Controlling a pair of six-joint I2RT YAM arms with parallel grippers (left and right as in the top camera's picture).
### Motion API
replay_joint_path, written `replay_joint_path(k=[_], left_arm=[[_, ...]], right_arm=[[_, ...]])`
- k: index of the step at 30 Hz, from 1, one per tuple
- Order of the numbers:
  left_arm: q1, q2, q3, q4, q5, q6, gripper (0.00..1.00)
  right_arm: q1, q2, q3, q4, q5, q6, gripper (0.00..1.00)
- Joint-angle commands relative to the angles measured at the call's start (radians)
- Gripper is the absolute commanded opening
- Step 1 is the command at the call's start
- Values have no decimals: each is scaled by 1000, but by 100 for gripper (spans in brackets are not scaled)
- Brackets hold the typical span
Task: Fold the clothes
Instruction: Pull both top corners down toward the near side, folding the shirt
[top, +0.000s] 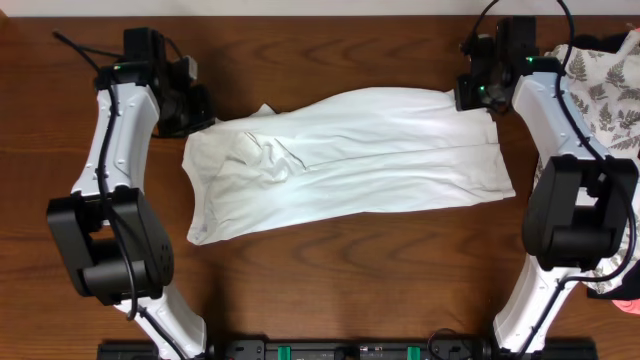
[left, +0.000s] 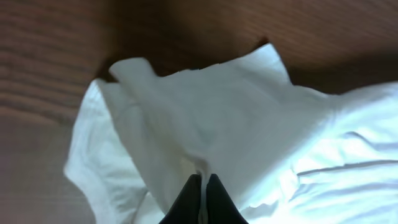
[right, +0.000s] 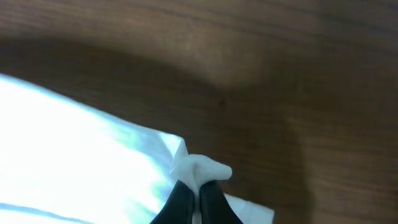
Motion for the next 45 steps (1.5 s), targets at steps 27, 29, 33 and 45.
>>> replay_joint_path(k=[27, 29, 33, 45], left_arm=[[22, 1, -19, -159, -16, -63, 6], [12, 1, -20, -171, -16, -63, 6], [-5, 1, -33, -174, -17, -63, 6], [-8, 1, -51, -207, -111, -140, 6]], right_arm=[[-38, -43, 15, -197, -85, -96, 1], [-38, -43, 15, -235, -68, -92, 1], [-38, -43, 14, -291, 2, -79, 1], [-50, -43, 14, -358, 34, -51, 1]])
